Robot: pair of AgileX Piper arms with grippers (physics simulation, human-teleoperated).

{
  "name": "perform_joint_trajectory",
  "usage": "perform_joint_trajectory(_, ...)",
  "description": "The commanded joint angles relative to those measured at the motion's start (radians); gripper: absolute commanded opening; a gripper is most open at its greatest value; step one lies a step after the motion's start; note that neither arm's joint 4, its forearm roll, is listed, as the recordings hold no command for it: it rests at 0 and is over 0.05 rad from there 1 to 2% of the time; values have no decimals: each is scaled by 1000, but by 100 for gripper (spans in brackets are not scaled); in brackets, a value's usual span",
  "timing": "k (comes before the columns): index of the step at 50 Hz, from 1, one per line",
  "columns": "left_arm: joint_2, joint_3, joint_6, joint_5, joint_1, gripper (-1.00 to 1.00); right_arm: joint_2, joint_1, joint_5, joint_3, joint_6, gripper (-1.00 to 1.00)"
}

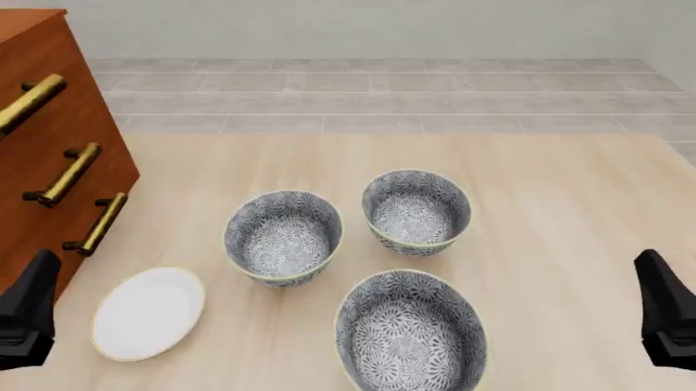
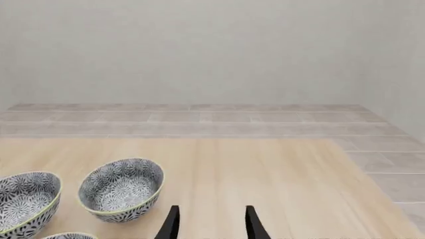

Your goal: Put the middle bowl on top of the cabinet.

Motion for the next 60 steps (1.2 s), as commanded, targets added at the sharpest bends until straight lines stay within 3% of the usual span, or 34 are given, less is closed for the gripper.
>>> perform_joint_trajectory(1,4,-3,-4,7,-14,100,7,0,0,4,6,100)
perform_joint_trajectory(20,33,-31,-8,4,-18,100,7,-8,3,6,8,100)
perform_joint_trajectory(27,75,-89,-28,34,-53,100,10,-10,0,5,9,100)
perform_joint_trajectory(45,296,-173,-34,-12,-129,100,31,-16,-18,6,12,100)
perform_joint_trajectory(49,311,-198,7,-2,-139,100,27,-16,-14,6,13,100)
perform_joint_trajectory(51,334,-224,-22,10,-152,100,23,-18,-10,7,15,100)
perform_joint_trajectory(60,409,-300,-24,47,-183,100,18,-18,3,7,19,100)
